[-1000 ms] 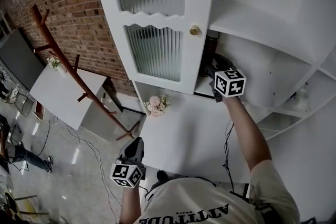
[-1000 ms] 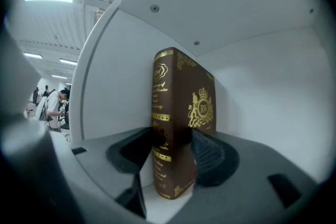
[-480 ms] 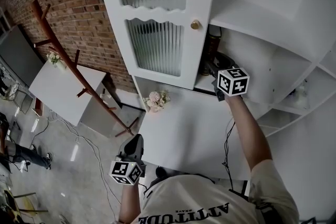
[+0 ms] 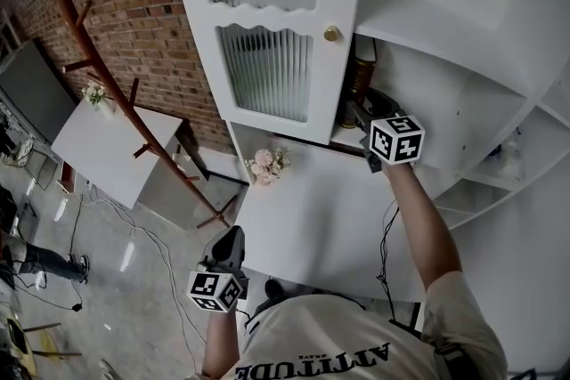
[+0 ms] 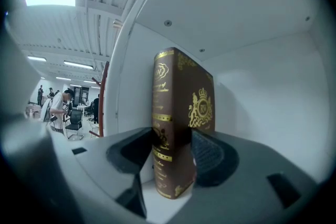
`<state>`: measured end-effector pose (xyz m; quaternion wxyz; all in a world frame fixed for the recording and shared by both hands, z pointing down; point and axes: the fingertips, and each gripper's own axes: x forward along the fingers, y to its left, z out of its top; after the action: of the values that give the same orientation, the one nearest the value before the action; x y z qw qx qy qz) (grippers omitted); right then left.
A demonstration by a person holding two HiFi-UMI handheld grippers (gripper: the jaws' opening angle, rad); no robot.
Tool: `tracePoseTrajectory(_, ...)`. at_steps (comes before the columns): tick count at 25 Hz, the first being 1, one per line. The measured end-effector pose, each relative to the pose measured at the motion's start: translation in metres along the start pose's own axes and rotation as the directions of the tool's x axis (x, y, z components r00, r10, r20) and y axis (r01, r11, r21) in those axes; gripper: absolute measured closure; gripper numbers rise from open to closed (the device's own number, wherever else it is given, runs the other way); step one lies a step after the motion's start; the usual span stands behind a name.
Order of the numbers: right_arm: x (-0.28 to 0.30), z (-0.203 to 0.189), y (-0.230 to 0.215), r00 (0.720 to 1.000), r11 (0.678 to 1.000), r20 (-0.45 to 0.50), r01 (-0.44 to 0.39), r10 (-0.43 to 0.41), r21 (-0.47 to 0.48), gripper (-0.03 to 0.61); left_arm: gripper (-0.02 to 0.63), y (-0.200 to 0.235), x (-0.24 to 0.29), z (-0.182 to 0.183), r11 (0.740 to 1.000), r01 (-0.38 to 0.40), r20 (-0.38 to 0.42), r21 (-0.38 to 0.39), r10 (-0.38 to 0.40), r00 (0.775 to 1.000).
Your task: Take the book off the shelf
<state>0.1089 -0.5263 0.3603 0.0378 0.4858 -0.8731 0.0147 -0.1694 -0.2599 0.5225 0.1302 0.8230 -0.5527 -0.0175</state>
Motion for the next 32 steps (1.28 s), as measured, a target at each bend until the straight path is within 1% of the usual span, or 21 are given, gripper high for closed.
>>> tracePoseTrajectory(18,-0.023,-0.003,0.025,1.0,1.0,0.003,-0.005,0.005,-0.003,0.334,0.588,-0.007,-0.001,-0.004,1.0,0.01,-0.001,-0.007,-0.01,1.0)
tracePoseTrajectory(32,-0.044,-0.004,0.041,0.999,0.999,0.012,-0.032,0.032,-0.005,0.334,0.588,-0.01,0.001,-0.005,1.0,0.02,-0.004,-0.01,-0.02,1.0)
